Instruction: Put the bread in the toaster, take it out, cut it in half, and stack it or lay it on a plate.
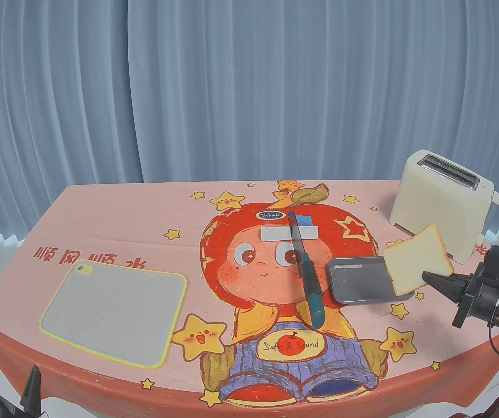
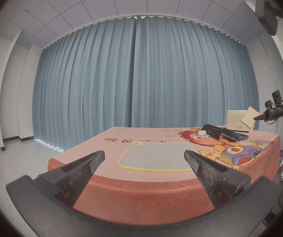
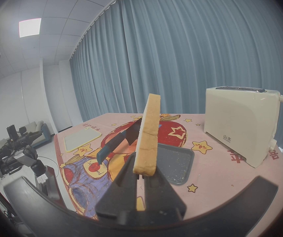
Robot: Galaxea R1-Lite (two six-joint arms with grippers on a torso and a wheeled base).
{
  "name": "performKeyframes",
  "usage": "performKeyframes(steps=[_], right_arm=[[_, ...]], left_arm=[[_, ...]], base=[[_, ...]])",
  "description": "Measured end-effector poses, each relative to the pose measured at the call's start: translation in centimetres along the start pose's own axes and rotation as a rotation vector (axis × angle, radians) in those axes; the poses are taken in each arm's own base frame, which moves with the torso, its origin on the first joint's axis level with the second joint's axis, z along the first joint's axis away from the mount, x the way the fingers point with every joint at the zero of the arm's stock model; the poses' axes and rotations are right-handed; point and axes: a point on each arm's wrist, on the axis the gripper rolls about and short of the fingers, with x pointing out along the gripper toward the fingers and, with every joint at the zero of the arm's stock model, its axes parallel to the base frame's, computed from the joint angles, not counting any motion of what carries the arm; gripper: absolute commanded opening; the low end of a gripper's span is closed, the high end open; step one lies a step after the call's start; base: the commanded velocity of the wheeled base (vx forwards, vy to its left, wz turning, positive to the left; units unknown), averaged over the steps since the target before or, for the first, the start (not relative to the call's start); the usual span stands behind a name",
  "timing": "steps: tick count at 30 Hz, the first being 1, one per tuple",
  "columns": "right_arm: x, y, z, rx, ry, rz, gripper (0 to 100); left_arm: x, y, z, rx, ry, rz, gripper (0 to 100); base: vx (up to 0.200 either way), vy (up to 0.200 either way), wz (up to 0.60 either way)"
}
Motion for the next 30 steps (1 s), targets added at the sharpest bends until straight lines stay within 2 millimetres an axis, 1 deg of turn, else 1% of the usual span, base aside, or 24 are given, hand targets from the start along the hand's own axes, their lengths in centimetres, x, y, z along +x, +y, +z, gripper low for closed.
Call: performKeyframes(steps=[19,30], right_arm=[[-0.29,-0.29,-0.09,-0.013,-0.003,-0.021,0],[-0.49,-0.28,-0.78,-0.005,0.02,-0.02,0]], left_arm=[[0.0,0.0,0.0,0.0,0.0,0.002,100],[0.0,-0.01,0.0,0.001,0.0,-0.003,100]], base=[[0.0,-0.2,0.0],[0.0,0.0,0.0]])
